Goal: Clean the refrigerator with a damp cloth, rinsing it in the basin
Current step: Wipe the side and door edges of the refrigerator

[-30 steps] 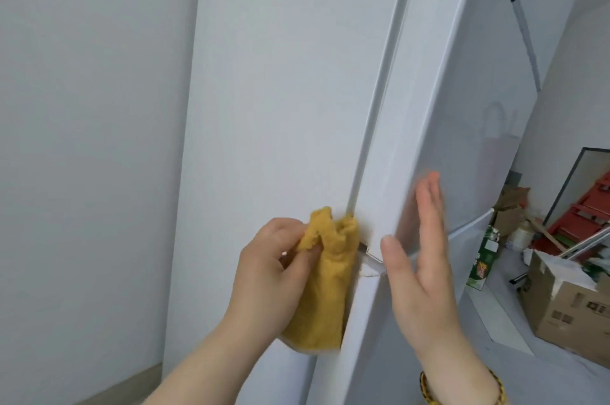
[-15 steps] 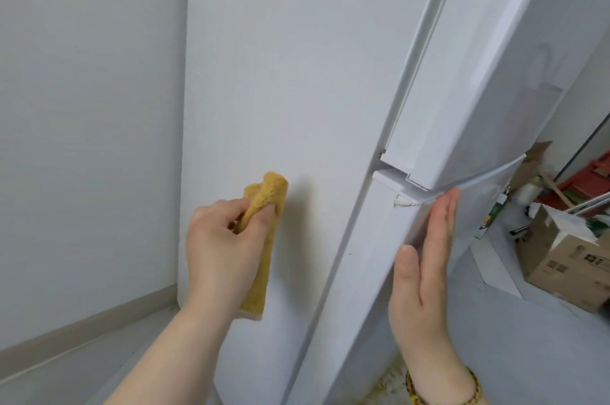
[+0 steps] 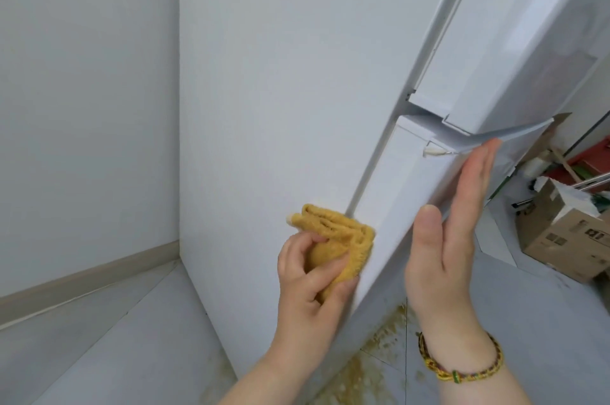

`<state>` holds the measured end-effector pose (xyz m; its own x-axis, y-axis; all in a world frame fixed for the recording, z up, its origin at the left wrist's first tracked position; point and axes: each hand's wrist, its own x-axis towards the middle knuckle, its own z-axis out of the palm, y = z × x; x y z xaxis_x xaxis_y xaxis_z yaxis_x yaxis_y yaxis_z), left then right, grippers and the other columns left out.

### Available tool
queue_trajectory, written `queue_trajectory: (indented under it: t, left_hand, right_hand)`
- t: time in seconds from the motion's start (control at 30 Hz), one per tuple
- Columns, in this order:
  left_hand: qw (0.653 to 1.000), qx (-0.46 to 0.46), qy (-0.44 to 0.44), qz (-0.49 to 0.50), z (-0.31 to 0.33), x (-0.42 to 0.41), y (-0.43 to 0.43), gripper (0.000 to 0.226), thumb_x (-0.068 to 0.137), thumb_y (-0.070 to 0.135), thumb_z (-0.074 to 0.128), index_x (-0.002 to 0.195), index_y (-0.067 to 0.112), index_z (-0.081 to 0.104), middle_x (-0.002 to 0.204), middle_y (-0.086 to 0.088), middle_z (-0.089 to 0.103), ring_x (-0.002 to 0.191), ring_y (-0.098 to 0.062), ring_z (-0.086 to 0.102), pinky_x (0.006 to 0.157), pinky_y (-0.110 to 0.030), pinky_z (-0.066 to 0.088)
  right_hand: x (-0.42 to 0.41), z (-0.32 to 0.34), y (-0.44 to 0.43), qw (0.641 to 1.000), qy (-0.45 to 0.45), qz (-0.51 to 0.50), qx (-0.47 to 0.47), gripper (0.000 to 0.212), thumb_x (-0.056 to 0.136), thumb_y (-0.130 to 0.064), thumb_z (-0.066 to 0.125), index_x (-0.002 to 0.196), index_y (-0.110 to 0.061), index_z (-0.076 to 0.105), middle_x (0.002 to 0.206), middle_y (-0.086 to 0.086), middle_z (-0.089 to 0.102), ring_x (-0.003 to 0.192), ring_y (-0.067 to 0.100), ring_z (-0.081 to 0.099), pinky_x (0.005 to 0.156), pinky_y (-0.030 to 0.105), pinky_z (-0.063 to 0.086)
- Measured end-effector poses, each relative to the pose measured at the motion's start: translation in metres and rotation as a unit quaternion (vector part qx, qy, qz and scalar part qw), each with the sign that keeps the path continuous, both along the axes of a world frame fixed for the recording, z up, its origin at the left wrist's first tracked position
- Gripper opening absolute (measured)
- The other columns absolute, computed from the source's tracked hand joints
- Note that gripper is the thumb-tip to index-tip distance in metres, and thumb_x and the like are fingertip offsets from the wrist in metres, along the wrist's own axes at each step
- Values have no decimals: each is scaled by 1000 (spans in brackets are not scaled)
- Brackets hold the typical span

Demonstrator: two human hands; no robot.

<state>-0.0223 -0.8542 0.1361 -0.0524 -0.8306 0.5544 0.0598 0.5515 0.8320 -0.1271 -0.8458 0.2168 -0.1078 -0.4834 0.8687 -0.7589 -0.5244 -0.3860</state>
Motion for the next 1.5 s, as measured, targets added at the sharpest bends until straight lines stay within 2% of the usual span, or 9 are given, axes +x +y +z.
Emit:
queue_trajectory:
  t: [0.17,0.37,0.57,0.73,0.83,0.93,1.1,1.3,1.5]
  left_hand:
    - [999,46,-10,-3,-5,6,1,18,64,57,50,74,71,55,102,48,37,104,20,29,89,-2,23]
    - [997,-72,33,10,87,-3,-22,38,73,46,49,110,46,46,100,25,40,105,5,30,94,-1,20]
    - [999,6,-24,28,-30,6,-5,14,71,67,49,82,61,58,107,46,36,104,18,31,92,-2,24]
    - [983,175,-51,-24,-74,21,12,17,66,48,58,64,64,60,94,24,53,101,-6,47,83,-6,32]
    - [988,149,7,-39,-30,27,6,36,81,13,65,72,48,64,93,14,55,93,7,53,83,-10,38]
    - [998,26,35,-42,31,24,4,15,71,34,63,77,45,70,94,22,57,92,11,51,78,-4,37]
    - [997,-73,6,-19,32,6,8,15,75,50,57,90,48,56,105,34,44,102,-9,47,87,-27,42]
    - [995,85,-56,-1,-103,16,35,14,69,67,53,77,58,60,103,37,47,94,3,49,80,-23,44]
    - [992,121,-23,6,-73,12,26,31,66,50,49,96,48,59,104,41,51,97,8,51,78,-9,42]
  right_hand:
    - [3,-2,-4,999,7,-21,-28,56,98,-43,18,139,-8,2,146,-1,-1,138,-2,-4,116,25,0]
    - [0,-3,-1,1000,8,-10,-17,58,97,-47,20,139,-11,2,147,-4,-2,139,-1,-3,117,30,1]
    - [-4,-2,2,1000,24,-5,-7,55,97,-47,20,139,-19,1,145,-10,-5,138,-3,-4,115,20,0]
    - [-4,5,6,999,28,-6,16,52,96,-47,21,138,-27,-2,143,-11,-5,138,0,-3,116,22,0]
    - [-1,-11,14,999,9,-21,31,51,97,-43,22,139,-24,2,144,-14,-6,137,-3,-3,114,17,1]
    - [7,-42,22,994,-60,-11,87,46,95,-39,27,134,-38,4,143,-22,-6,135,-14,-4,111,8,2]
    - [9,-53,27,990,-84,-1,115,44,93,-41,28,131,-41,5,142,-23,-5,133,-17,-3,109,6,3]
    - [11,-53,28,990,-84,9,116,45,93,-50,25,132,-44,4,142,-26,-6,135,-13,-4,109,6,3]
    - [19,-71,26,994,-63,-13,84,50,95,-47,22,139,-35,2,146,-13,-5,138,-5,-4,113,13,3]
